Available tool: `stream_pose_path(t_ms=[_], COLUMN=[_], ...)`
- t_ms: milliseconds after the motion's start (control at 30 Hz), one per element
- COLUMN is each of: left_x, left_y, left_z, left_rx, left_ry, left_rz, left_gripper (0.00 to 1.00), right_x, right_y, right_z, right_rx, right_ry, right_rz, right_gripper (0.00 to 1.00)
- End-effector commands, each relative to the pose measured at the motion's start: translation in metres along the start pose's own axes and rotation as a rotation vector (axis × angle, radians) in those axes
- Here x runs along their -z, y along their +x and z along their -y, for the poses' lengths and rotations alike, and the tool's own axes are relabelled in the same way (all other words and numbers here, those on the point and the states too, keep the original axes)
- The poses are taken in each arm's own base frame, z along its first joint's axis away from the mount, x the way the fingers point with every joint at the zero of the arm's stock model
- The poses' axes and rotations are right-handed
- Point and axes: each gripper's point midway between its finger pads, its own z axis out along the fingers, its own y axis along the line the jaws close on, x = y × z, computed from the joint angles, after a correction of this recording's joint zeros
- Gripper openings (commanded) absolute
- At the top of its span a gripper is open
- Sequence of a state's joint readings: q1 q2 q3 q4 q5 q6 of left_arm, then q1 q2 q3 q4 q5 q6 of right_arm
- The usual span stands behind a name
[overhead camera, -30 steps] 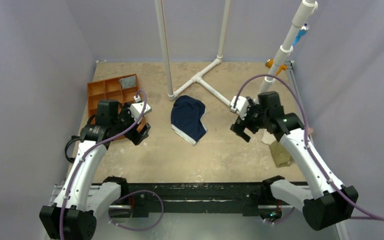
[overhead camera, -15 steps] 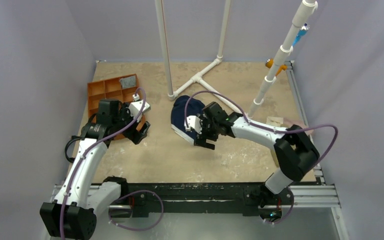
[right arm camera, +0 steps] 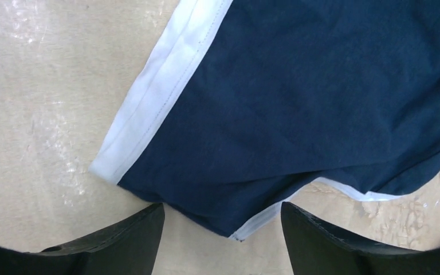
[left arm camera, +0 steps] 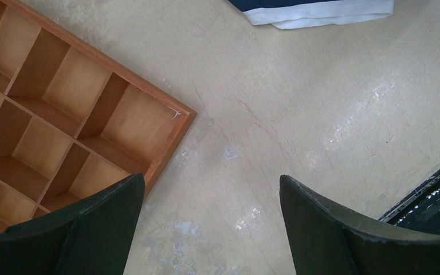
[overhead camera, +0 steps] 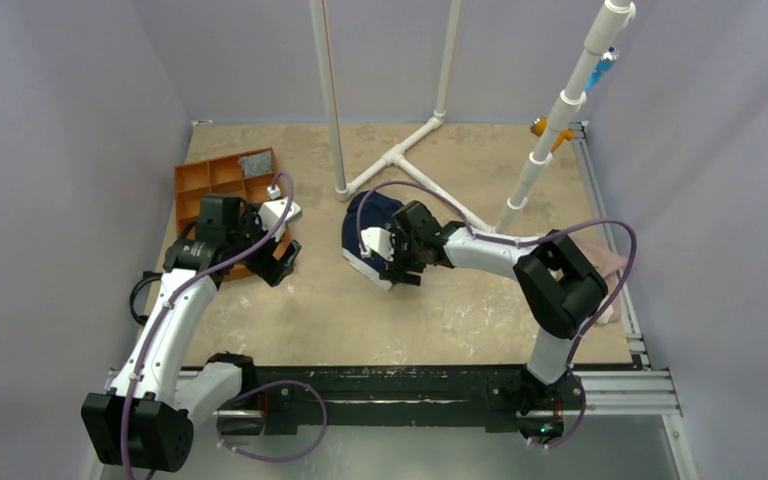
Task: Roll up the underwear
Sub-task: Flatten out the underwear at the center of the board.
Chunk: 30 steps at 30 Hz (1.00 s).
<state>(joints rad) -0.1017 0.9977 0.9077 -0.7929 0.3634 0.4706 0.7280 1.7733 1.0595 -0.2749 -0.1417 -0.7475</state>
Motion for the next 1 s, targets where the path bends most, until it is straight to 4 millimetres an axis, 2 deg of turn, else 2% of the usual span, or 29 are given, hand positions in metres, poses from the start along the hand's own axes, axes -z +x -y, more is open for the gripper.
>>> stream_pose_path(t_ms=[0,167,233,367,500,633,833,967], left_x=[0.004,0.003,0.002,0.001,0.002,0.000,-0.007,-0.025], left_y=[-0.019,-0.017,-0.016,-0.017,-0.025,-0.039,-0.057,-0.078], left_z=[-0.002,0.001,0.004,0.016,0.037,0.055,0.085,0.084], left_rx=[-0.017,-0.021,-0.026,-0.038,-0.078,-0.150,-0.282,-0.350], left_ry=[0.000,0.016,0.029,0.095,0.202,0.269,0.352,0.306], left_rz=[0.059,0.056,0.058,0.080,0.125,0.188,0.238,0.285], left_gripper=[0.87,0.87,0.86,0.86,0.86,0.86,0.86,0.86], right_x=[-0.008,-0.007,0.000,0.018,0.044,0.063,0.075,0.084], right_y=[-0.006,-0.004,-0.005,-0.019,-0.054,-0.084,-0.111,-0.117], right_z=[0.011,0.000,-0.005,-0.019,-0.026,-0.021,-0.005,0.008], right_rx=[0.034,0.011,-0.003,-0.070,-0.155,-0.241,-0.355,-0.396], right_ry=[0.018,-0.050,-0.073,-0.157,-0.250,-0.296,-0.394,-0.443], right_rz=[0.005,-0.014,-0.017,0.014,0.101,0.147,0.169,0.196], right_gripper=[0.69,0.38,0.26,0.01,0.00,0.00,0.00,0.00])
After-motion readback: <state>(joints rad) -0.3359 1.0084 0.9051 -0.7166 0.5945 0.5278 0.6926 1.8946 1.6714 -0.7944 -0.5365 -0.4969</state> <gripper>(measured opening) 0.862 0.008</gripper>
